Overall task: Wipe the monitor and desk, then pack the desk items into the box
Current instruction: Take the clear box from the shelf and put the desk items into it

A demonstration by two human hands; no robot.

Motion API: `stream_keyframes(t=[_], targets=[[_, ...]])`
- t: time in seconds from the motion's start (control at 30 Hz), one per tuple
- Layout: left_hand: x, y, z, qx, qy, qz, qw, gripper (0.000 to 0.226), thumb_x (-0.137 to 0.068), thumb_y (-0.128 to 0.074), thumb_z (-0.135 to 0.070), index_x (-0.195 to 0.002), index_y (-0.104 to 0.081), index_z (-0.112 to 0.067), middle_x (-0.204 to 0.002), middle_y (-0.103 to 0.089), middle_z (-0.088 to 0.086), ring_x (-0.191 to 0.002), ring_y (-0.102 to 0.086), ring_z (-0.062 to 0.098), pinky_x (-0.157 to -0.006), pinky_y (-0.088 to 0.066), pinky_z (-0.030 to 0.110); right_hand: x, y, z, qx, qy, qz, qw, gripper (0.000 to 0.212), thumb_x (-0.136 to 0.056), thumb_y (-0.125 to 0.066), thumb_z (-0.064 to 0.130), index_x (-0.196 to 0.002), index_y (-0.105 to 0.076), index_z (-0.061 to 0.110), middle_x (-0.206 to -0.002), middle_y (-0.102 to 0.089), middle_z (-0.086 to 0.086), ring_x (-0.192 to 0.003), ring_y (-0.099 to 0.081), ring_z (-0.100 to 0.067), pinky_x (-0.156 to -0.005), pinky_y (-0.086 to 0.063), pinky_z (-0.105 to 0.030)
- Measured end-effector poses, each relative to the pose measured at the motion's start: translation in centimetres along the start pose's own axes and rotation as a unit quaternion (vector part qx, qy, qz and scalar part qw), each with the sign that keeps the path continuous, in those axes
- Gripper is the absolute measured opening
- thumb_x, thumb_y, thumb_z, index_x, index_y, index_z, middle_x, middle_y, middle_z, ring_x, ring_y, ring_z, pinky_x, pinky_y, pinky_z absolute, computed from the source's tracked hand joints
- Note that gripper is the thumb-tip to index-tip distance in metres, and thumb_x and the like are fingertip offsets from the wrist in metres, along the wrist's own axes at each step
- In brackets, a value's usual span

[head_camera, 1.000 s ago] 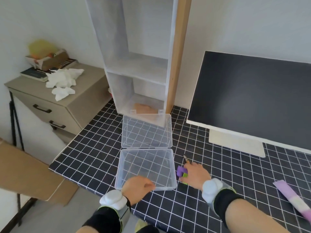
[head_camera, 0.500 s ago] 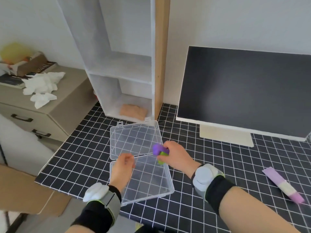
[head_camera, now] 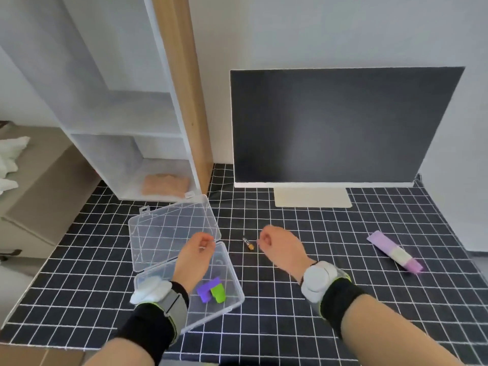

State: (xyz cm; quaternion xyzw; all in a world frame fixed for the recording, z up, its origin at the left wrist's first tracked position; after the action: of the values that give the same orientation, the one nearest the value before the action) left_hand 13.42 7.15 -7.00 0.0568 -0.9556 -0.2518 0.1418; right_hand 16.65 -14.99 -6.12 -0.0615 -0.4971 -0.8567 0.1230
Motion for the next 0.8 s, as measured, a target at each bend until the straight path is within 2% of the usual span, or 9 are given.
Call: stream_keyframes(t=[0.1,0.2,0.27,0.37,0.43,0.63,0.8], targets=[[-0.7,-3.0,-2.3,-0.075,-0.056,0.046,0.995,0.008,-0.093,-0.055,-0.018,-0.097,-0.06,-0.023,-0.096,-0.064,-0.004,-0.082,-0.06,0.012,-0.067,-0.043,0.015,1.1,0.9,-9.4,-0.006,-0.172,0.033,0.985,0.039,-0.093,-0.047,0.044,-0.11,-0.055,0.01,-0.101,-0.065,-0.005,-0.095,-0.062,-0.026,-0.083,-0.049,-0.036],[-1.7,-5.9,-3.4,-0.133,-0.057,0.093,0.985,0.016,-0.092,-0.057,-0.02,-0.106,-0.062,-0.013,-0.103,-0.066,0.003,-0.086,-0.061,0.016,-0.075,-0.046,0.022,2.7,0.3,-14.7,0.045,-0.245,0.086,0.965,0.067,-0.084,-0.047,0.066,-0.122,-0.048,0.01,-0.117,-0.062,-0.007,-0.106,-0.058,-0.027,-0.088,-0.049,-0.038],[-2.3,-8.1,-3.9,-0.176,-0.039,0.123,0.976,0.022,-0.091,-0.057,-0.024,-0.107,-0.061,-0.009,-0.106,-0.065,0.006,-0.09,-0.063,0.024,-0.078,-0.049,0.032,2.7,-0.3,-16.0,0.058,-0.255,0.115,0.958,0.081,-0.078,-0.048,0.074,-0.127,-0.045,0.01,-0.121,-0.06,-0.007,-0.111,-0.056,-0.028,-0.09,-0.049,-0.038],[-2.6,-10.5,-4.4,-0.253,-0.045,0.166,0.952,0.033,-0.093,-0.055,-0.028,-0.119,-0.056,-0.007,-0.117,-0.062,0.009,-0.106,-0.059,0.026,-0.088,-0.043,0.031,2.1,-1.1,-14.9,0.074,-0.24,0.141,0.958,0.091,-0.072,-0.052,0.078,-0.132,-0.041,0.01,-0.126,-0.057,-0.008,-0.12,-0.05,-0.03,-0.095,-0.047,-0.04],[-3.2,-11.9,-4.0,-0.284,-0.034,0.181,0.941,0.039,-0.093,-0.055,-0.029,-0.126,-0.053,-0.007,-0.122,-0.06,0.01,-0.111,-0.057,0.025,-0.09,-0.042,0.029,1.3,-1.6,-14.7,0.095,-0.232,0.148,0.957,0.095,-0.071,-0.055,0.077,-0.137,-0.036,0.011,-0.134,-0.051,-0.009,-0.128,-0.043,-0.032,-0.1,-0.044,-0.041],[-4.6,-12.7,-2.5,-0.287,0.045,0.147,0.946,0.054,-0.092,-0.059,-0.03,-0.138,-0.036,-0.012,-0.133,-0.041,0.016,-0.106,-0.06,0.03,-0.093,-0.045,0.031,0.1,-2.4,-15.8,0.1,-0.235,0.158,0.954,0.099,-0.068,-0.057,0.081,-0.137,-0.037,0.013,-0.134,-0.051,-0.006,-0.125,-0.046,-0.03,-0.101,-0.044,-0.042],[-5.8,-13.4,-1.3,-0.29,0.075,0.136,0.944,0.057,-0.09,-0.061,-0.035,-0.136,-0.035,-0.014,-0.13,-0.044,0.016,-0.102,-0.059,0.028,-0.091,-0.046,0.031,-1.2,-2.8,-16.7,0.084,-0.261,0.178,0.945,0.094,-0.072,-0.051,0.081,-0.134,-0.039,0.012,-0.13,-0.056,-0.006,-0.12,-0.052,-0.031,-0.098,-0.045,-0.039]])
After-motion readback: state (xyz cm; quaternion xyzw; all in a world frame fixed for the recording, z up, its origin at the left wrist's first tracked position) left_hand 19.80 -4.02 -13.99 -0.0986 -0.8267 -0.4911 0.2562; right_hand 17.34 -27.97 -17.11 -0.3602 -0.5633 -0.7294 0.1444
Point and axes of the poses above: each hand's wrist, its own x-axis away from the middle knuckle, its own y-axis out of the back of the hand, z = x × y, the point moved 8 cm from there along -x, towards the middle knuckle
